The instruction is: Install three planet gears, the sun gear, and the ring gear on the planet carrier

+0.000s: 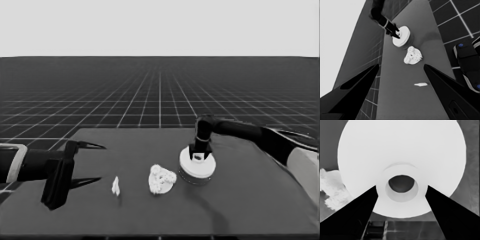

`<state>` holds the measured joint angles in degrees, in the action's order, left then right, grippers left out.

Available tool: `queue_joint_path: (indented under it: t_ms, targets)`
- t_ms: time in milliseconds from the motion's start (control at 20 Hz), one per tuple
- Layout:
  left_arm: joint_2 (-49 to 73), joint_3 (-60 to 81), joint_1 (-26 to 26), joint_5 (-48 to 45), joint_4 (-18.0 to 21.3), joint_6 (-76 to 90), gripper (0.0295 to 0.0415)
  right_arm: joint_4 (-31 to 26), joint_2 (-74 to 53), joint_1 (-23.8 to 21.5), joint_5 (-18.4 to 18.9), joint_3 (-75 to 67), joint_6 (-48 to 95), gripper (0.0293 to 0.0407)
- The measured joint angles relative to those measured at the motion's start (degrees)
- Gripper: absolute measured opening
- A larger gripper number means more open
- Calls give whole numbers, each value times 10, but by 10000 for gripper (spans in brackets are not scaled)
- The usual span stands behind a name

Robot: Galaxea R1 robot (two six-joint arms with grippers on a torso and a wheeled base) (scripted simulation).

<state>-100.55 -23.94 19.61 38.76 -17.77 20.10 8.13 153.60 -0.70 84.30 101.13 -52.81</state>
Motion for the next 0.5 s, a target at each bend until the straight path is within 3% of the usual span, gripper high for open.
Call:
queue_joint_path:
  t_ms: [150, 400, 500]
  targets:
    - [0, 0, 0, 0, 0, 0, 385, -24, -3, -32, 17, -8, -3, 348]
    - [0, 0, 0, 0, 0, 0, 385, -30, -3, -38, 22, -8, -3, 348]
    - [0, 0, 0, 0, 0, 0, 385, -3, 100, -21, 31, -90, -199, 348]
